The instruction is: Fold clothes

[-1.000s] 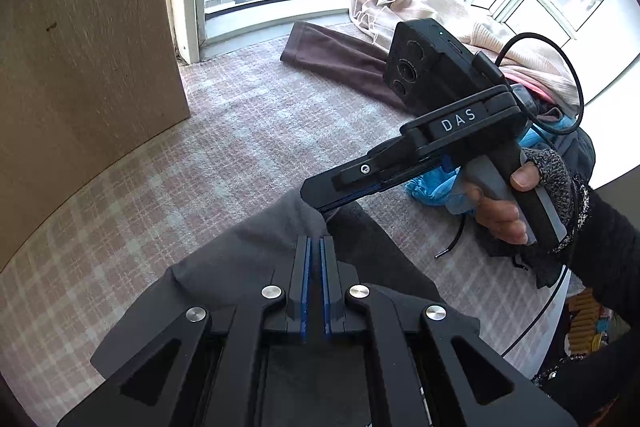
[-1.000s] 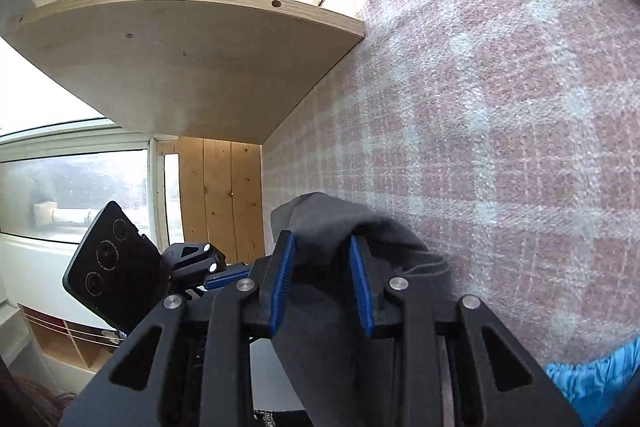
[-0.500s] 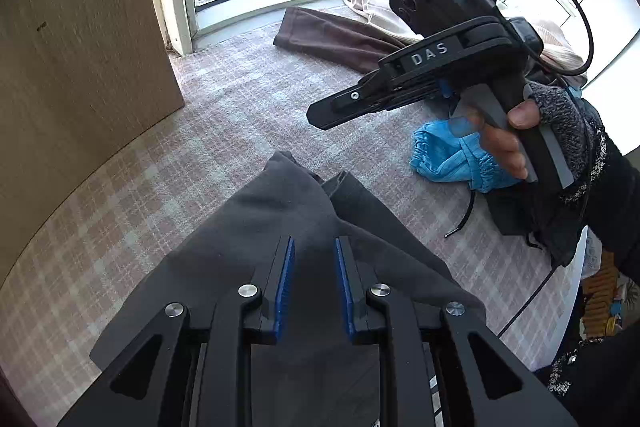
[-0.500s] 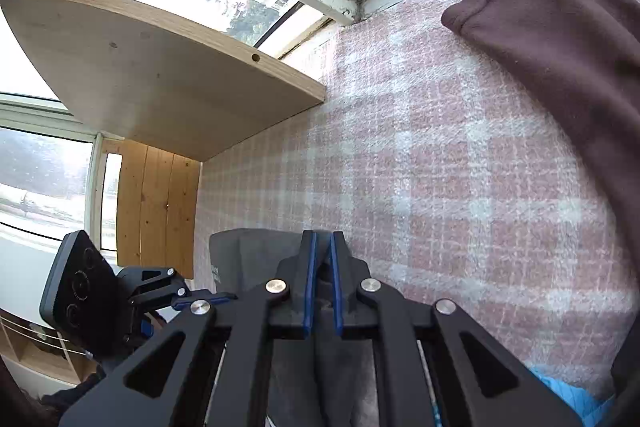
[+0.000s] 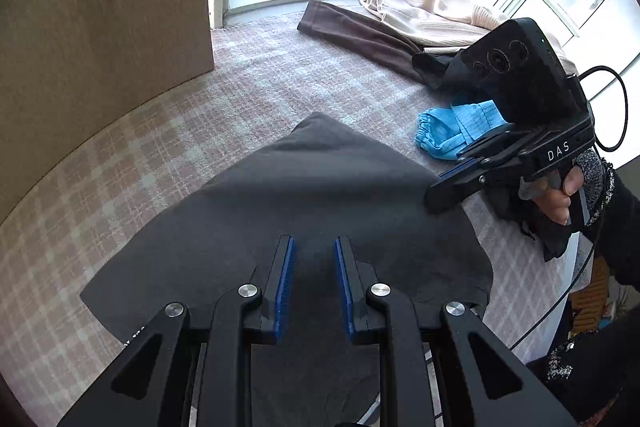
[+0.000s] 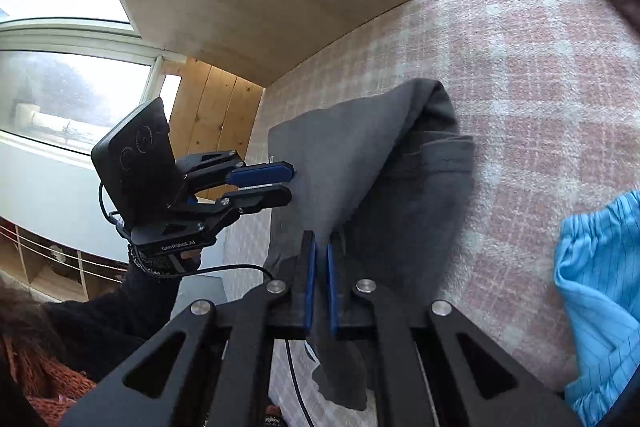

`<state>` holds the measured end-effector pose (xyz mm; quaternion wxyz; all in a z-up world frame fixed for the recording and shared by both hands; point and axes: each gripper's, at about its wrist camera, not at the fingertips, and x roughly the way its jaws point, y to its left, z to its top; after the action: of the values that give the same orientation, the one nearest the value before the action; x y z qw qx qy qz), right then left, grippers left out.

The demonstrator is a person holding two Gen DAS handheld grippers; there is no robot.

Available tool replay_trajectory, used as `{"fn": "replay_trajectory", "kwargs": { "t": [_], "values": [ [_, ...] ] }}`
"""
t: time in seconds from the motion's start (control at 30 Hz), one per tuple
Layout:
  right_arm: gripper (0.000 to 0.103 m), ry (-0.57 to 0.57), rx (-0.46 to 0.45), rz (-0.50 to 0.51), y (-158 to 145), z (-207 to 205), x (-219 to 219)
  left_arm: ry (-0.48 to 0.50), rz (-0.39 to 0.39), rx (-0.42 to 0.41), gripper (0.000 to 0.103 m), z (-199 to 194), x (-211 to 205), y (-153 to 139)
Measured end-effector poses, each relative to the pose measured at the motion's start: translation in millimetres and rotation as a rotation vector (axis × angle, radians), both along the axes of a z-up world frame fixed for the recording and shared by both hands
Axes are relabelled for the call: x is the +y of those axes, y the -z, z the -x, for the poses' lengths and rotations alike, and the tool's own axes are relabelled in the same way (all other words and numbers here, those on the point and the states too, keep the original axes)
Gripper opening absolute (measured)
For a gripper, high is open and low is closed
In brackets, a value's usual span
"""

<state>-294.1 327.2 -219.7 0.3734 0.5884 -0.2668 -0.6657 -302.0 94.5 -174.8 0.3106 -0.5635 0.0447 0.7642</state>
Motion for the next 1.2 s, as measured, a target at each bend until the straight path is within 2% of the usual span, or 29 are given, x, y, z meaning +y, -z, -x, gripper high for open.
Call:
{"fn": "replay_trajectory", "kwargs": {
  "t": [0.07,0.1,0.17,0.23,0.27,0.33,0.47,0.5,0.57,0.6,0.63,0.7,0.8,0.9,1.0,1.13,1.2],
  "values": [
    [0.009,0.010,-0.040,-0.117,6.4,2.3,2.0,-0.018,-0.024,-0.008,0.019,-6.9,-3.5,3.2],
    [0.009,0.029,-0.067,-0.121,6.6,7.9,6.0,-0.030,-0.042,-0.009,0.019,-9.7,-3.4,4.4],
    [0.014,0.106,-0.051,-0.091,-0.7,28.2,17.3,-0.051,-0.113,-0.017,0.019,-15.9,3.0,7.1],
    [0.030,0.184,-0.035,-0.061,-7.9,48.7,28.5,-0.049,-0.166,-0.017,0.019,-23.3,17.5,10.7],
    [0.032,0.203,-0.044,-0.066,-7.3,60.8,28.5,-0.047,-0.165,-0.008,0.019,-27.3,27.0,12.7],
    [0.033,0.195,-0.082,-0.082,1.2,85.2,18.6,-0.027,-0.135,0.007,0.019,-35.3,47.1,17.6],
    [0.033,0.142,-0.164,-0.101,25.2,113.7,-11.7,0.062,0.023,0.071,0.019,-52.5,85.5,27.6],
    [0.031,0.136,-0.148,-0.102,25.1,115.1,-17.2,0.078,0.046,0.082,0.019,-55.2,89.8,30.4],
    [0.014,0.123,-0.080,-0.147,14.3,114.6,-22.0,0.094,0.067,0.093,0.021,-57.8,93.0,35.0],
    [0.013,0.135,-0.046,-0.162,9.6,113.0,-18.8,0.094,0.064,0.090,0.022,-57.6,92.0,36.1],
    [0.011,0.148,-0.012,-0.176,4.9,111.4,-15.6,0.088,0.055,0.088,0.022,-57.8,87.1,33.3],
    [0.011,0.165,-0.009,-0.190,5.8,108.5,-10.9,0.056,0.033,0.099,0.026,-58.8,68.1,20.6],
    [0.011,0.206,-0.041,-0.122,3.9,105.8,-1.0,-0.058,0.063,0.155,0.031,-58.6,12.1,2.2],
    [0.011,0.269,-0.056,-0.018,-2.8,103.0,8.1,-0.167,0.129,0.153,0.033,-50.6,-46.4,4.5],
    [0.012,0.274,0.017,-0.161,-16.8,96.0,6.3,-0.250,0.166,0.154,0.033,-37.6,-85.0,10.1],
    [0.014,0.303,0.166,-0.382,-45.0,87.3,25.0,-0.251,0.144,0.196,0.033,-8.5,-86.2,16.2],
    [0.014,0.218,0.237,-0.329,-57.0,80.1,2.1,-0.247,0.134,0.219,0.033,6.7,-84.4,19.8]
  ]
}}
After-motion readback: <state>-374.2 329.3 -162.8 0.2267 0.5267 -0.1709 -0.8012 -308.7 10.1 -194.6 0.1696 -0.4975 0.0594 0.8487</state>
